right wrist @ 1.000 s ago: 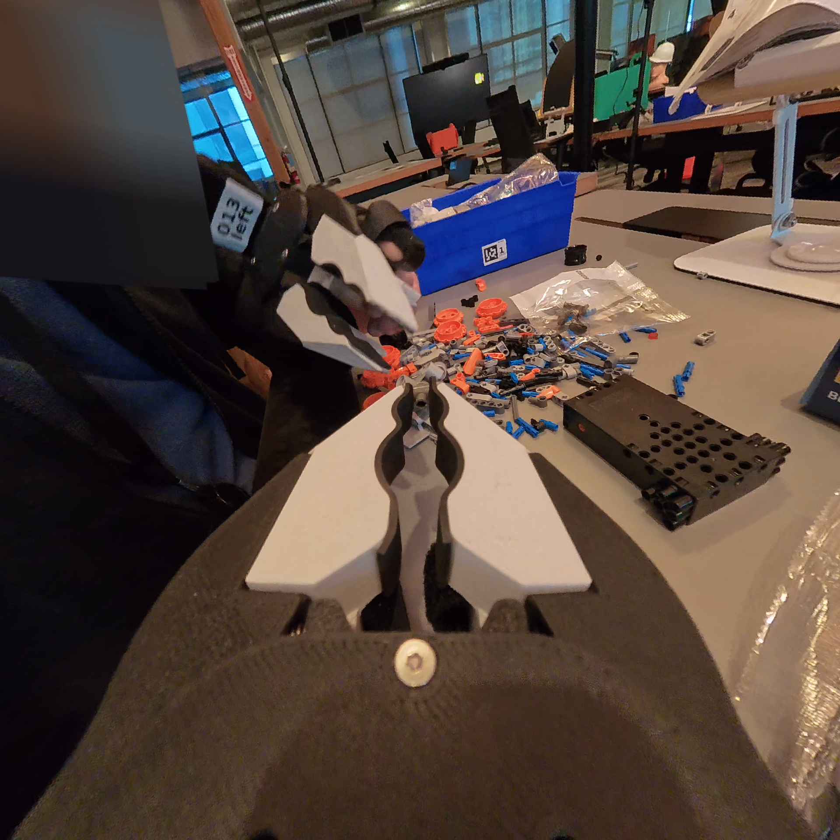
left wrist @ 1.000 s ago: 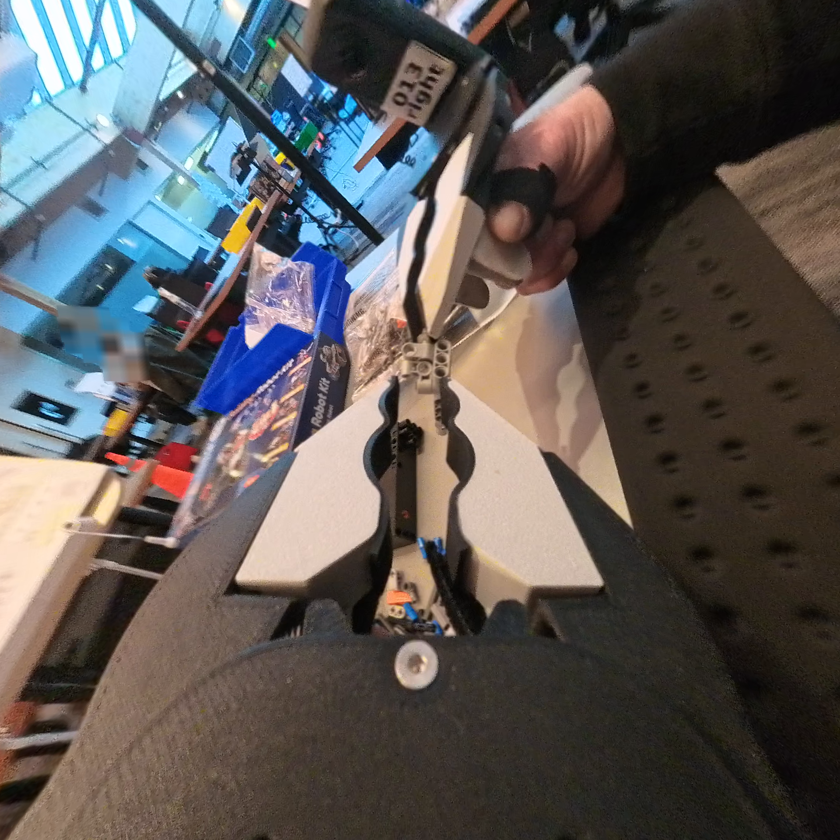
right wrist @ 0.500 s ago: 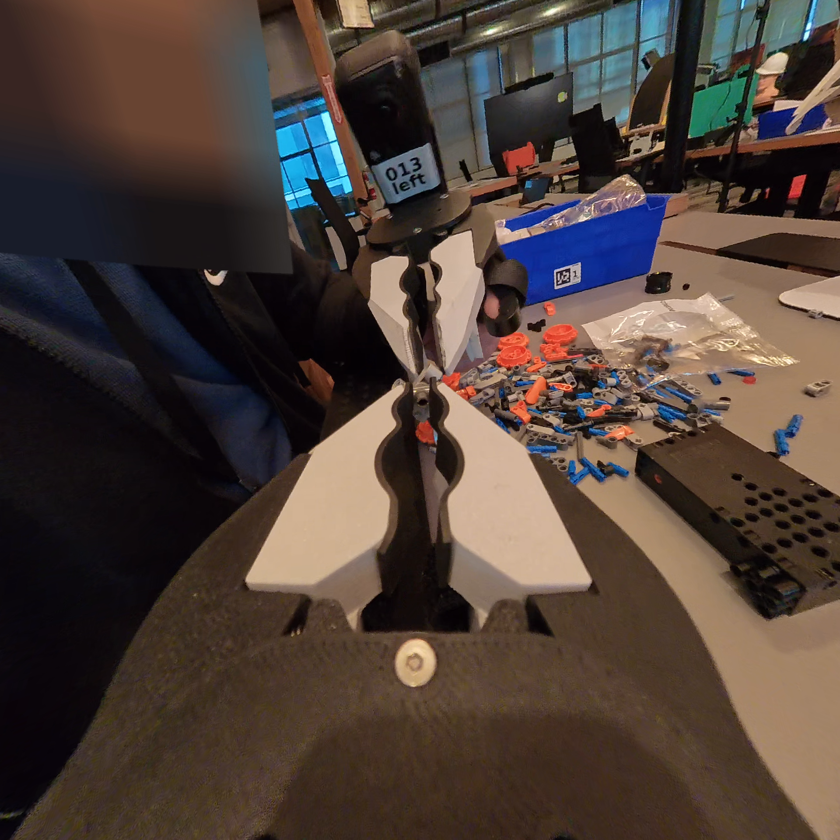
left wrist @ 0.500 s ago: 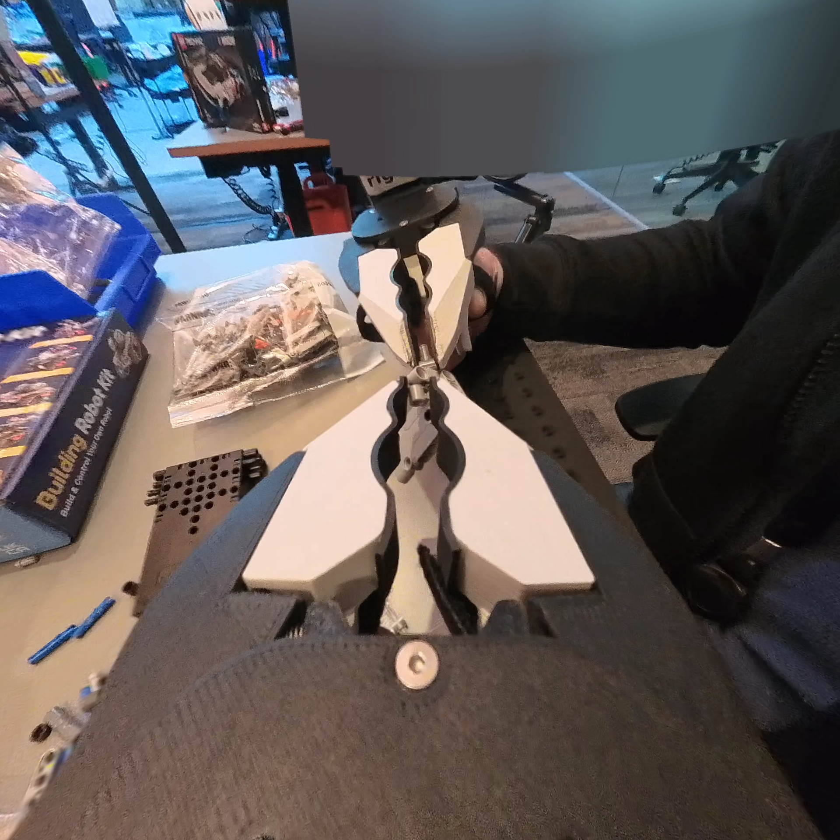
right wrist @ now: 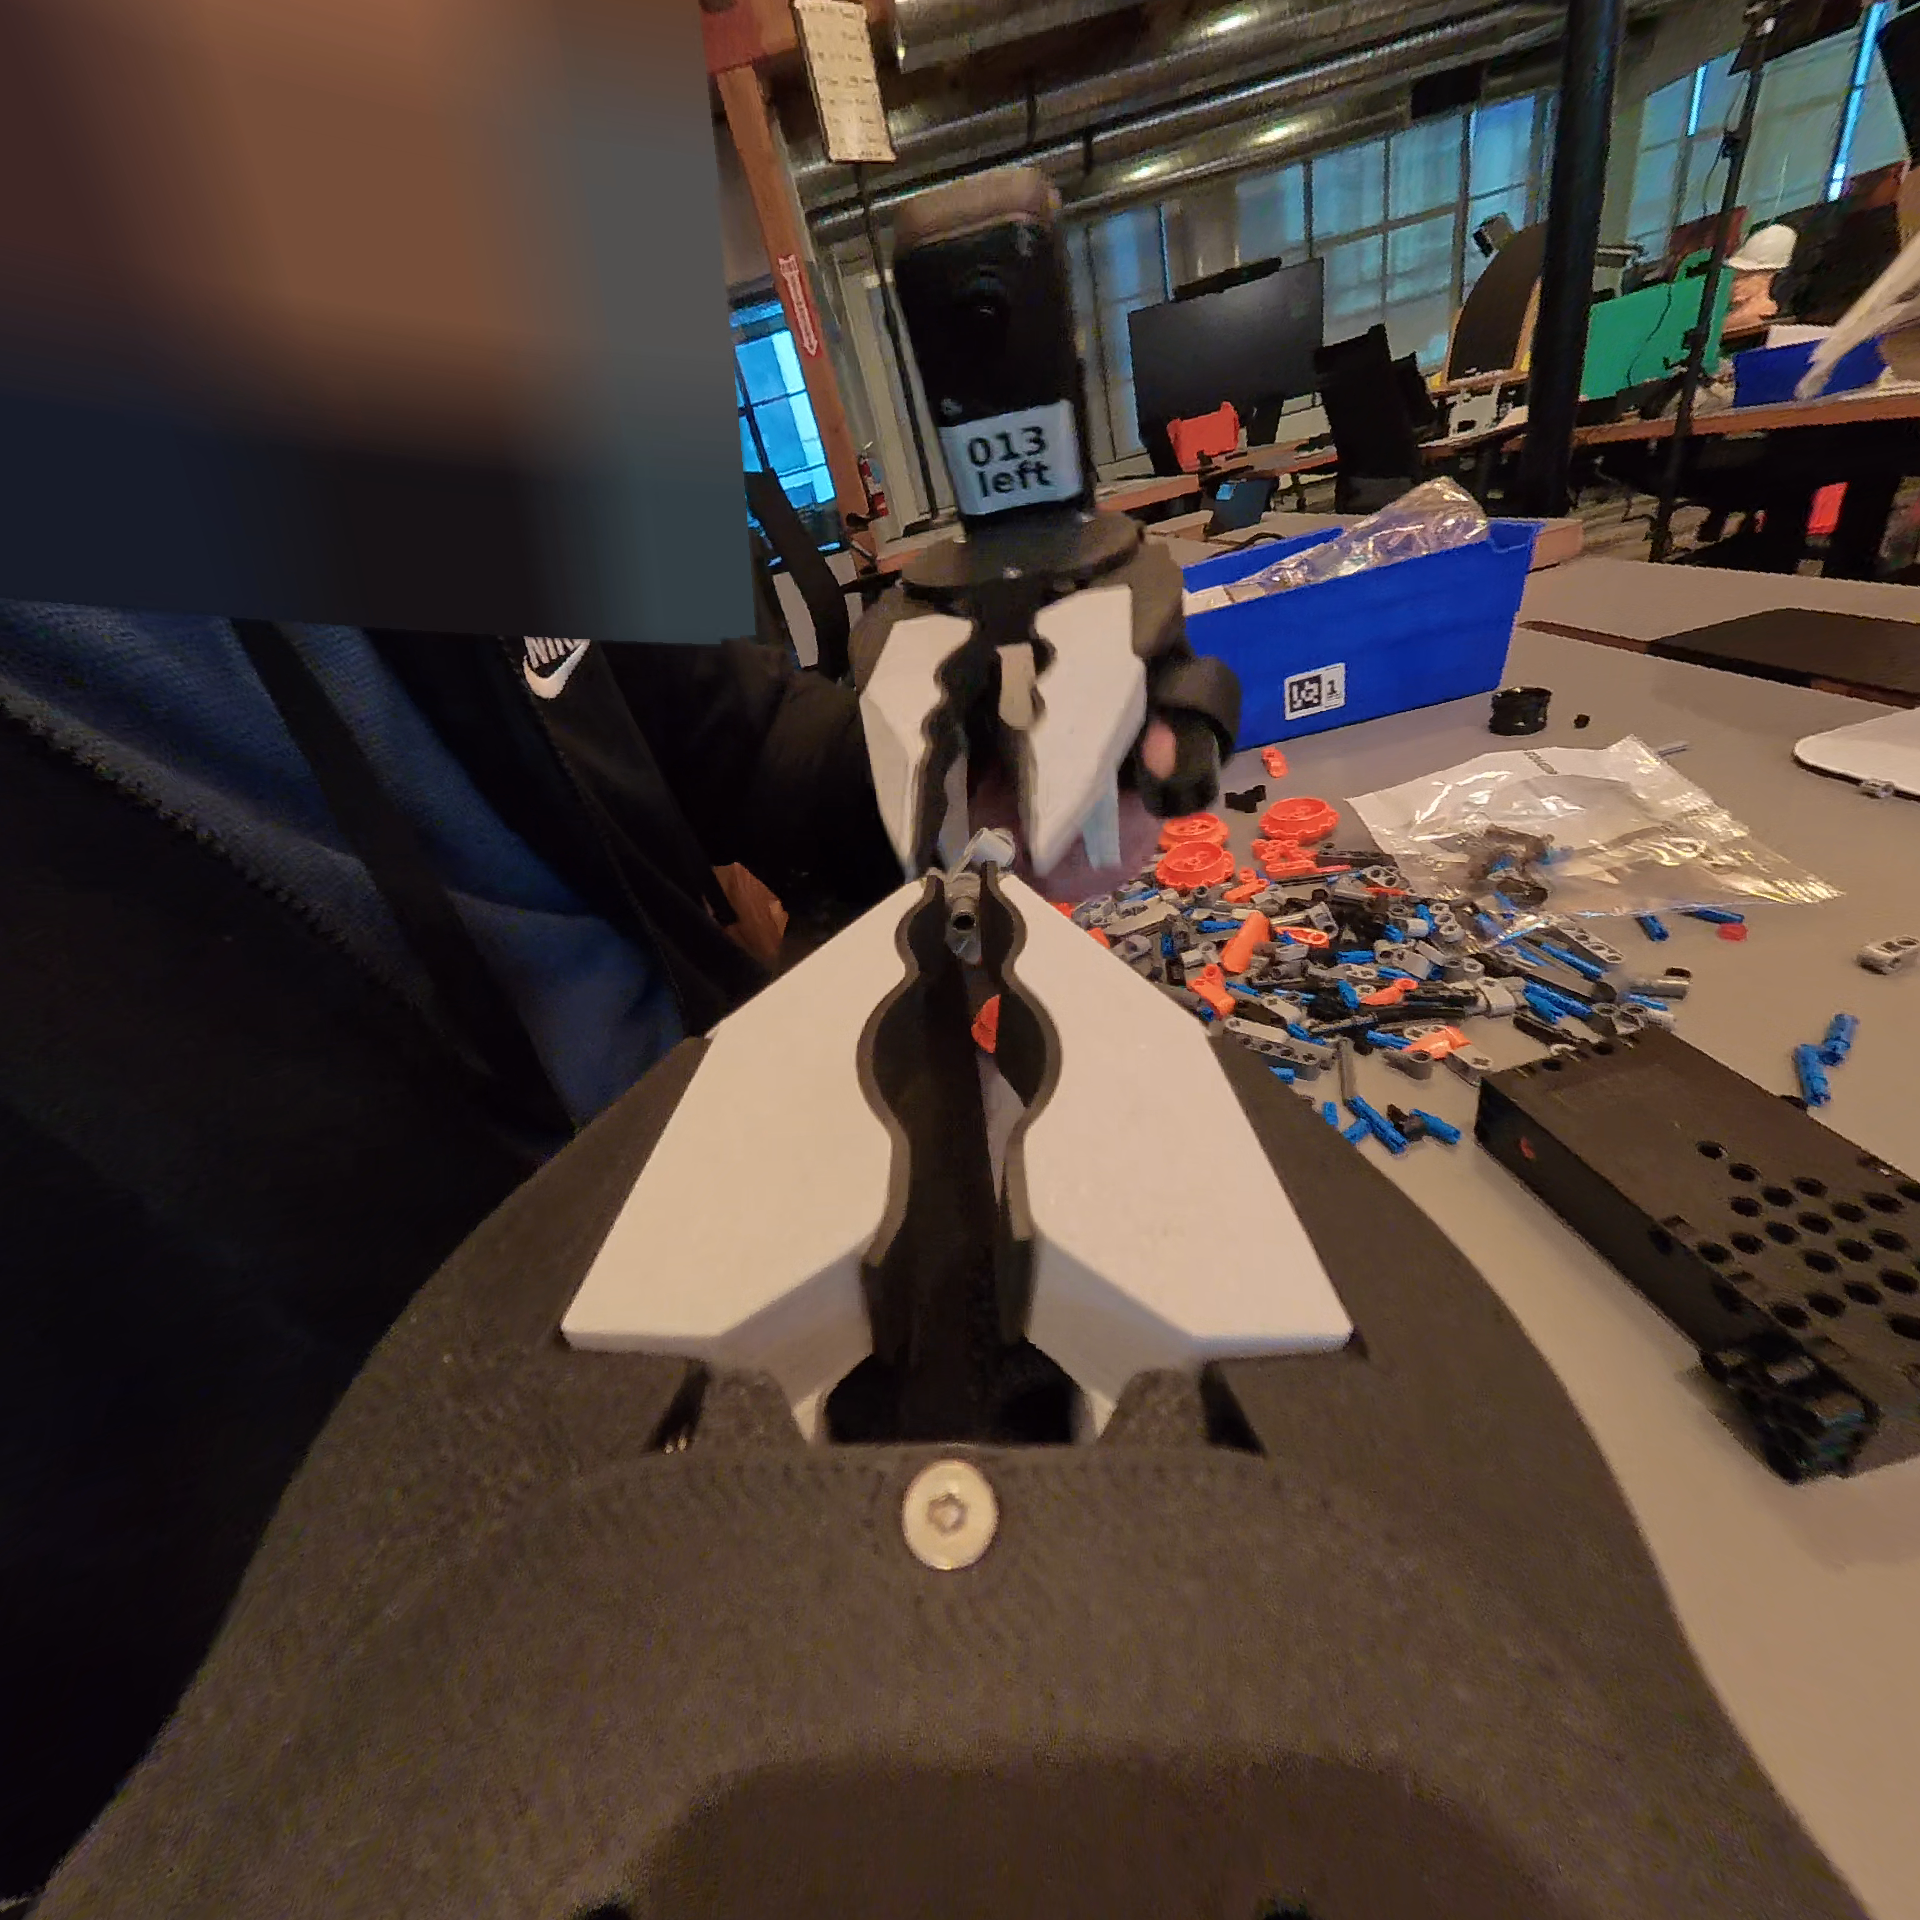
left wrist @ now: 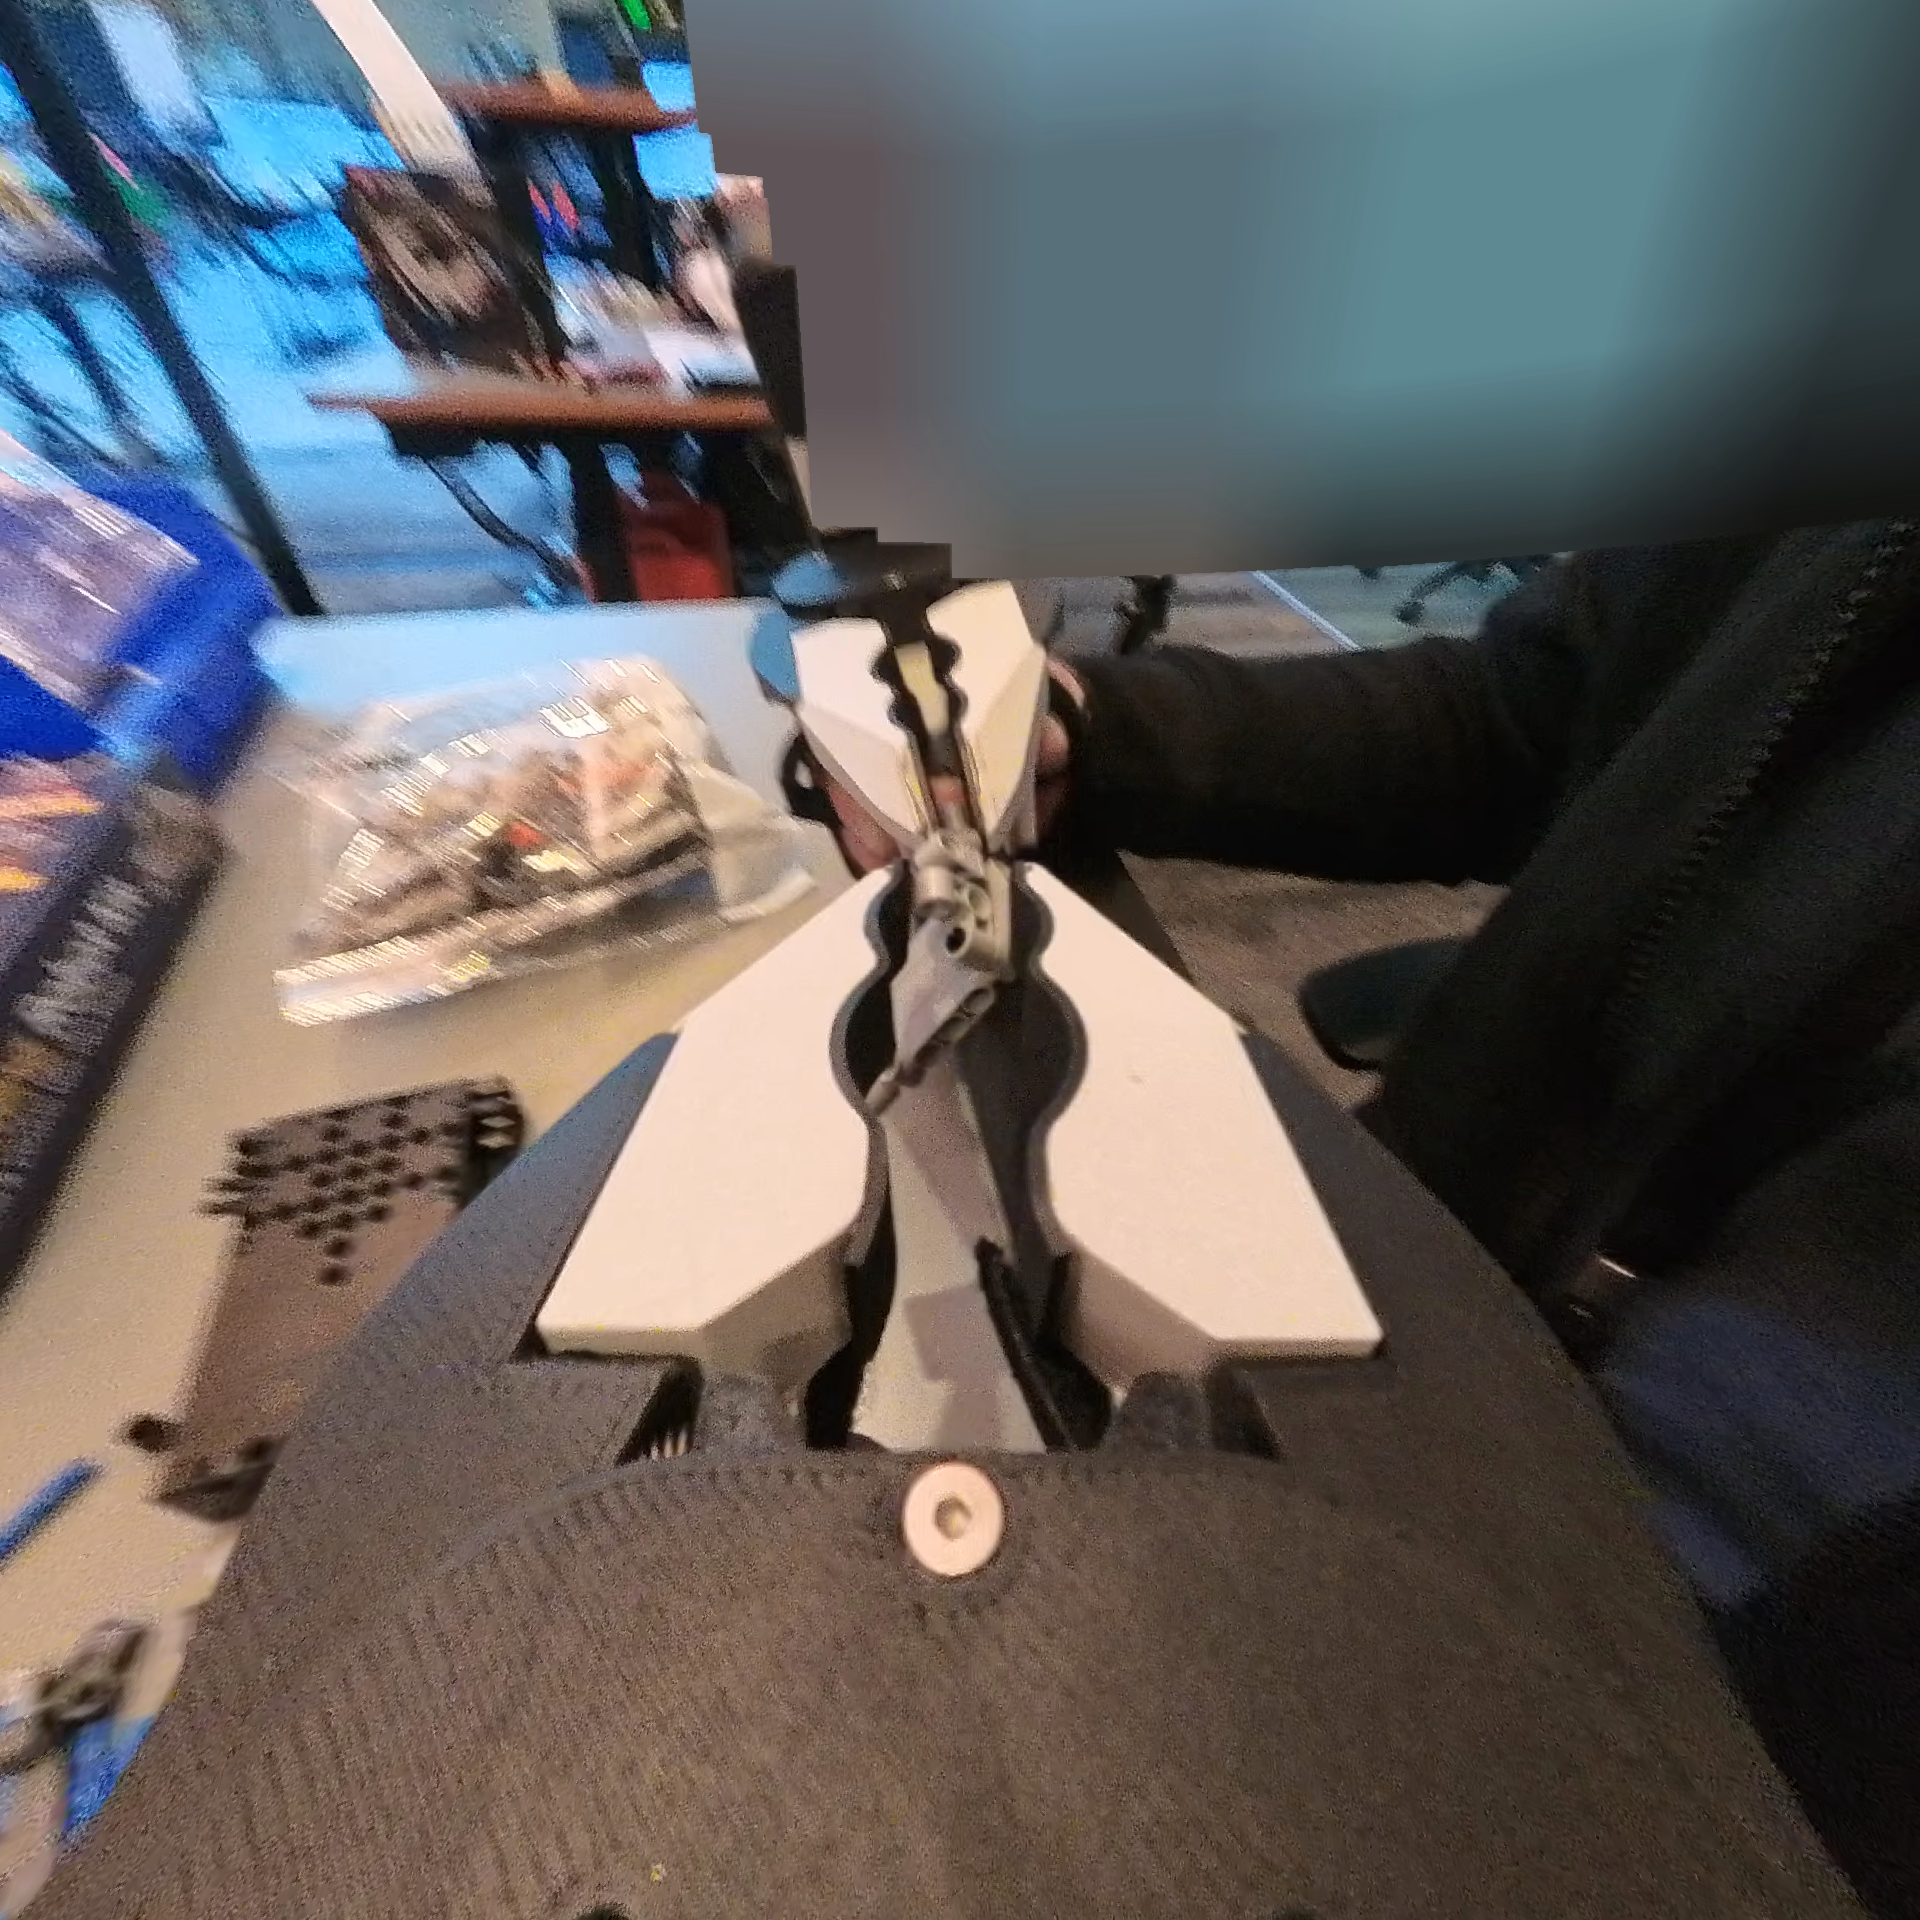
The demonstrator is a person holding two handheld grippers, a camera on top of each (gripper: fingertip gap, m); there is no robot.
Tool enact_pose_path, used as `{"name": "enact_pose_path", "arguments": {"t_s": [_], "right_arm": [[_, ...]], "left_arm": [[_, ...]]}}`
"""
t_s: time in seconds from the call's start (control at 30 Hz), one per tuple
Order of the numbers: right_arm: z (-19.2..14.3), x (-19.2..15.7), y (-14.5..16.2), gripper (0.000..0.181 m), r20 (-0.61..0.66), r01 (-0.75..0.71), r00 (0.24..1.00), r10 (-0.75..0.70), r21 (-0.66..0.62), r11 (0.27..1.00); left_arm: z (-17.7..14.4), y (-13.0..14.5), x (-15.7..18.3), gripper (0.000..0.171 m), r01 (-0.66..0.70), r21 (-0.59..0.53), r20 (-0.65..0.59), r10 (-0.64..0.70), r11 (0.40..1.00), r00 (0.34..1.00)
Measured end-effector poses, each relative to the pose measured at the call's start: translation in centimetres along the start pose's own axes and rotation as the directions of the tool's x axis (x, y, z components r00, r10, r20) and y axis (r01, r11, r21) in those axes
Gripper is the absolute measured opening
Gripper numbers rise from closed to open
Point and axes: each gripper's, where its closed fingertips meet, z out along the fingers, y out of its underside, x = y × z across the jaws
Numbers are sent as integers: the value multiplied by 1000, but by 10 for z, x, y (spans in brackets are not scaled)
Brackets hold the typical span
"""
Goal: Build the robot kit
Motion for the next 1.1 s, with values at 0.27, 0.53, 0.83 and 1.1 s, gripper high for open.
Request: {"name": "enact_pose_path", "arguments": {"t_s": [0.27,0.53,0.83,1.1], "right_arm": [[8,-11,-9,5,59,-9,998,6,51,999],[16,-18,-28,5,124,-81,991,57,197,977],[17,-11,-25,5,23,-45,999,41,169,985],[17,-6,-21,5,-83,59,995,-54,65,996]], "left_arm": [[-3,-7,13,8,-55,55,-1,55,997,998],[-15,-30,19,6,-38,202,-29,44,979,999],[-17,-24,9,7,-126,105,65,120,986,991],[-19,-18,3,7,-149,29,100,145,988,984]]}}
